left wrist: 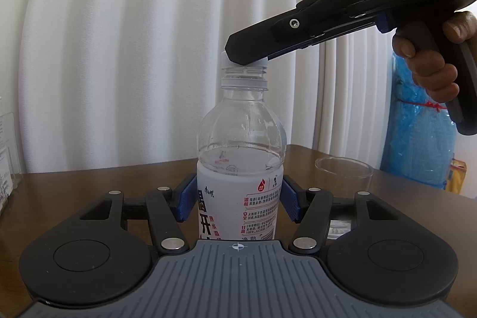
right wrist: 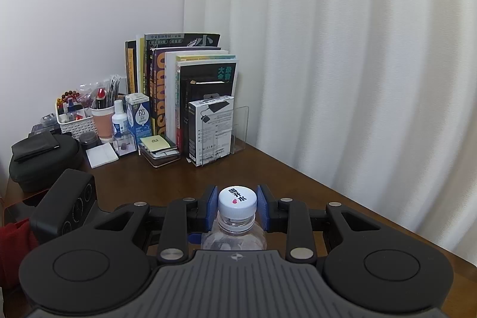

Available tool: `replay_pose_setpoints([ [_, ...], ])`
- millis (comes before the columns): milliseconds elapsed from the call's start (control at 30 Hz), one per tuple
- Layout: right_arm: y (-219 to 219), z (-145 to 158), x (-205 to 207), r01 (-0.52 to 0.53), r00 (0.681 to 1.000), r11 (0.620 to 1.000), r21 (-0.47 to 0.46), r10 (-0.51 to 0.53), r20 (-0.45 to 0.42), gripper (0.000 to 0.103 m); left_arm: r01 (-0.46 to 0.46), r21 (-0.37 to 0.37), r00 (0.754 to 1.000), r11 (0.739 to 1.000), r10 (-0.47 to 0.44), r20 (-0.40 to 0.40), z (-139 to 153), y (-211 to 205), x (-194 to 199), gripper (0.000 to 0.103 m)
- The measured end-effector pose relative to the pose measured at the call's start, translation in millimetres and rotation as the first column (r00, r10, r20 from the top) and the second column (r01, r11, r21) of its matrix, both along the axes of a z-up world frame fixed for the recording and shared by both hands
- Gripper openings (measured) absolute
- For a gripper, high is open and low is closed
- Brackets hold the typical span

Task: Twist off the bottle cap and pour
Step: 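Lower the white cap onto the bottle mouth with the right gripper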

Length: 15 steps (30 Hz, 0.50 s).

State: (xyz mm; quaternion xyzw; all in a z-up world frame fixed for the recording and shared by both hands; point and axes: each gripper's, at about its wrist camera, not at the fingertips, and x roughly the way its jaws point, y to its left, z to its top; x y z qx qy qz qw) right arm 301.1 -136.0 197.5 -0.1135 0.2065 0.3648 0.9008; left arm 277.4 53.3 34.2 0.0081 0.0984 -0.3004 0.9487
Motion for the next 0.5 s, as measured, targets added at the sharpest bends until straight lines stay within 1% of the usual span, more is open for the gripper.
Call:
replay_pose_setpoints([
  [500, -1.4, -3.0, 0.5, -0.001, 1.0, 1.0, 0.01, 0.001, 0.001, 0.032, 0.001, -0.003, 1.0, 1.0, -0.001, -0.005, 0.5, 1.0, 1.9, 0.059],
])
